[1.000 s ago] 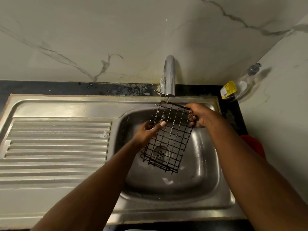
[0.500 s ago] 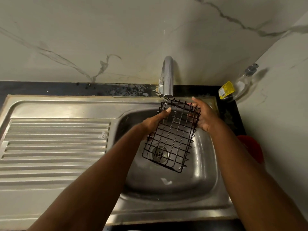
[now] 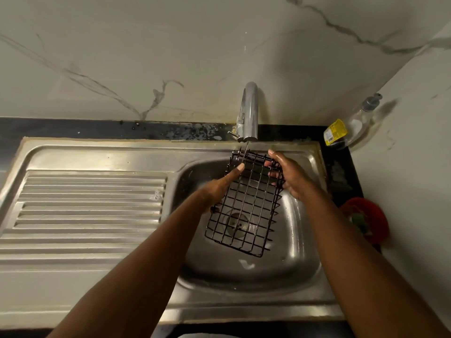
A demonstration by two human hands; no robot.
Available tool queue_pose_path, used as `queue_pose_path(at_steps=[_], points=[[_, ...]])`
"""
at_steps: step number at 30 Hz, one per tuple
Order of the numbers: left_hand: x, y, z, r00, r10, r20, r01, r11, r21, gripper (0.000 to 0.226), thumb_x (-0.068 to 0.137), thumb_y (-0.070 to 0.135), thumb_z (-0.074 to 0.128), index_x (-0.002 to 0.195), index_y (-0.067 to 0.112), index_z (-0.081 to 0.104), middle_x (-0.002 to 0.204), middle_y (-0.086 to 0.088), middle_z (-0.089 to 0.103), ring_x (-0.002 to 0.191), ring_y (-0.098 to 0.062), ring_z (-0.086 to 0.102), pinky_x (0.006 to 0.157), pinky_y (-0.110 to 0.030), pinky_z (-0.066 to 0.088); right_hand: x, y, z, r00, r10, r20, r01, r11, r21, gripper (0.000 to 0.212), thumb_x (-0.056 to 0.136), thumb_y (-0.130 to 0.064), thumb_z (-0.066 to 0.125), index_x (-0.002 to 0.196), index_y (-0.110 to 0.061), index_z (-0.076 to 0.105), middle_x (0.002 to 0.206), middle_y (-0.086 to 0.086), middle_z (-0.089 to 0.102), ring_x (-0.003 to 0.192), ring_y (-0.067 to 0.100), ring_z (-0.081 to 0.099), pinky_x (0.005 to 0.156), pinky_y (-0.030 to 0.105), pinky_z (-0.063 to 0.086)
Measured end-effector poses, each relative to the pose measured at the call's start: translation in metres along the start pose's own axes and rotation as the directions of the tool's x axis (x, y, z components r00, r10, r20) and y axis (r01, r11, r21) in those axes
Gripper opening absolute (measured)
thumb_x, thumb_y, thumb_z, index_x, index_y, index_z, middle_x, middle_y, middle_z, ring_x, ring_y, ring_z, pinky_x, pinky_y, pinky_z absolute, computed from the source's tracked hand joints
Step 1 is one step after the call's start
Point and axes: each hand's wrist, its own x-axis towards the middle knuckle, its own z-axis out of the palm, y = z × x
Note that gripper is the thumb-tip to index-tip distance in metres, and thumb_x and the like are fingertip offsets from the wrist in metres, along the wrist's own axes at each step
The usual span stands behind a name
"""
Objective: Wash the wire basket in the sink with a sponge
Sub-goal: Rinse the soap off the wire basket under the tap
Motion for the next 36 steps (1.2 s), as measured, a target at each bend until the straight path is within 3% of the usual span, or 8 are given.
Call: queue_pose_path(at_steps=[3, 8, 14, 16, 24, 29, 33, 36], points=[[-0.004, -0.006, -0.002, 1.0, -0.006, -0.015, 0.006, 1.0, 0.019, 0.111, 0.076, 0.097, 0.046, 0.158, 0.022, 0.041, 0.163, -0.02, 0.037, 0.147, -0.036, 0.04, 0.118, -0.057, 0.031, -0.001, 0.007, 0.003, 1.0, 0.003, 0.003, -0.003, 1.0, 0.012, 0.039, 0.09, -0.065, 0.062, 0.112, -0.034, 0.07, 0.119, 0.0, 0.072, 0.097, 0.02, 0.059, 0.079, 0.039, 0.045], [-0.007, -0.01, 0.004, 0.999, 0.04, 0.011, -0.04, 0.999, 0.025, 0.098, 0.085, 0.088, 0.046, 0.153, 0.019, 0.049, 0.159, -0.018, 0.045, 0.145, -0.033, 0.044, 0.116, -0.053, 0.035, -0.005, 0.016, -0.005, 0.999, -0.037, -0.008, 0.037, 0.999, 0.024, 0.038, 0.09, -0.063, 0.064, 0.113, -0.034, 0.071, 0.105, -0.005, 0.071, 0.095, 0.021, 0.06, 0.072, 0.037, 0.044], [-0.012, -0.003, 0.013, 0.995, 0.084, 0.045, -0.086, 0.995, 0.045, 0.141, 0.046, 0.11, 0.046, 0.155, 0.021, 0.046, 0.161, -0.018, 0.043, 0.146, -0.034, 0.042, 0.12, -0.057, 0.033, -0.006, 0.023, -0.019, 0.997, -0.063, -0.047, 0.064, 0.998, 0.014, 0.046, 0.078, -0.071, 0.068, 0.104, -0.034, 0.073, 0.099, -0.008, 0.073, 0.095, 0.021, 0.062, 0.071, 0.039, 0.042], [-0.015, -0.003, 0.014, 0.995, 0.091, 0.035, -0.093, 0.995, 0.046, 0.146, 0.043, 0.111, 0.045, 0.155, 0.019, 0.046, 0.16, -0.018, 0.044, 0.144, -0.034, 0.044, 0.119, -0.058, 0.035, -0.006, 0.024, -0.019, 0.997, -0.066, -0.045, 0.066, 0.998, 0.013, 0.047, 0.077, -0.07, 0.068, 0.104, -0.032, 0.073, 0.097, -0.008, 0.073, 0.095, 0.021, 0.062, 0.07, 0.039, 0.042], [-0.014, -0.021, 0.001, 0.993, 0.113, 0.026, -0.113, 0.994, -0.005, 0.122, 0.064, 0.104, 0.048, 0.155, 0.023, 0.047, 0.163, -0.012, 0.041, 0.15, -0.028, 0.038, 0.124, -0.057, 0.028, -0.002, 0.021, 0.001, 0.995, -0.103, 0.0, 0.102, 0.994, -0.033, 0.04, 0.079, -0.072, 0.065, 0.094, -0.037, 0.074, 0.099, -0.008, 0.073, 0.094, 0.02, 0.064, 0.073, 0.041, 0.043], [-0.017, -0.024, -0.002, 0.994, 0.103, -0.039, -0.103, 0.995, -0.015, 0.111, 0.071, 0.098, 0.049, 0.145, 0.016, 0.055, 0.144, -0.03, 0.053, 0.135, -0.045, 0.051, 0.115, -0.06, 0.042, -0.004, 0.015, 0.012, 0.991, -0.133, 0.027, 0.135, 0.988, -0.071, 0.048, 0.077, -0.073, 0.061, 0.099, -0.031, 0.072, 0.105, -0.005, 0.074, 0.098, 0.02, 0.065, 0.079, 0.041, 0.045], [-0.007, -0.032, -0.001, 0.993, 0.033, -0.111, -0.03, 0.999, 0.025, 0.133, 0.06, 0.107, 0.049, 0.144, 0.002, 0.05, 0.142, -0.034, 0.052, 0.129, -0.049, 0.054, 0.108, -0.063, 0.048, -0.005, 0.015, 0.012, 0.989, -0.147, 0.0, 0.147, 0.988, -0.044, 0.041, 0.077, -0.065, 0.064, 0.091, -0.028, 0.073, 0.099, -0.004, 0.073, 0.094, 0.017, 0.063, 0.079, 0.039, 0.046], [0.0, -0.034, 0.001, 0.993, 0.037, -0.11, -0.031, 0.998, 0.058, 0.138, 0.059, 0.107, 0.05, 0.145, -0.001, 0.048, 0.142, -0.036, 0.052, 0.129, -0.051, 0.054, 0.107, -0.063, 0.049, -0.01, 0.017, 0.007, 0.988, -0.156, -0.018, 0.156, 0.988, 0.004, 0.033, 0.079, -0.056, 0.064, 0.087, -0.026, 0.072, 0.092, -0.004, 0.07, 0.089, 0.017, 0.061, 0.075, 0.037, 0.046]])
